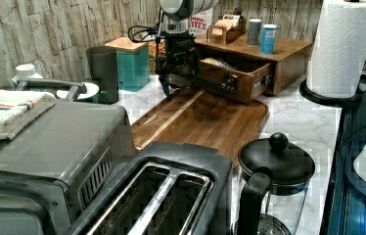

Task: Open the drawer.

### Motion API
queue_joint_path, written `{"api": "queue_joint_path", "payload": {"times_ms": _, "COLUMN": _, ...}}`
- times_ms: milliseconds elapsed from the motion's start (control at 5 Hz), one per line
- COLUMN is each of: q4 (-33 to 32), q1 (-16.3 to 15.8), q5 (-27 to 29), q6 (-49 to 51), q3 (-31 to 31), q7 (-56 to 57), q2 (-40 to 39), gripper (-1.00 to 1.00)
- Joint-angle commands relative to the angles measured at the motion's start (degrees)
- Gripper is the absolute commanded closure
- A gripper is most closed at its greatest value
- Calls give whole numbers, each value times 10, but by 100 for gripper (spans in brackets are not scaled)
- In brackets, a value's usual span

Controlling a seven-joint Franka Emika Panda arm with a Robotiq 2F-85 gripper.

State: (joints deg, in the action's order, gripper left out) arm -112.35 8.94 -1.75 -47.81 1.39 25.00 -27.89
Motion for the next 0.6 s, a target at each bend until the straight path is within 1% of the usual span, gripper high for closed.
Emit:
{"api": "queue_joint_path", "payload": {"times_ms": 200, "q4": 117, "q1": -102, "q5": 14, "q6": 26, "q3": -89, "q7": -85, "q2": 4, "gripper": -100}}
{"api": "queue_joint_path", "payload": {"times_ms": 400, "q4": 102, "q1": -99, "q5": 17, "q6": -11, "q3": -89, "q7": -61, "q2": 5, "gripper": -100}}
{"api": "queue_joint_path", "payload": {"times_ms": 600, "q4": 119, "q1": -127, "q5": -12, "q6": -29, "q3": -69, "q7": -101, "q2": -10, "gripper": -100}}
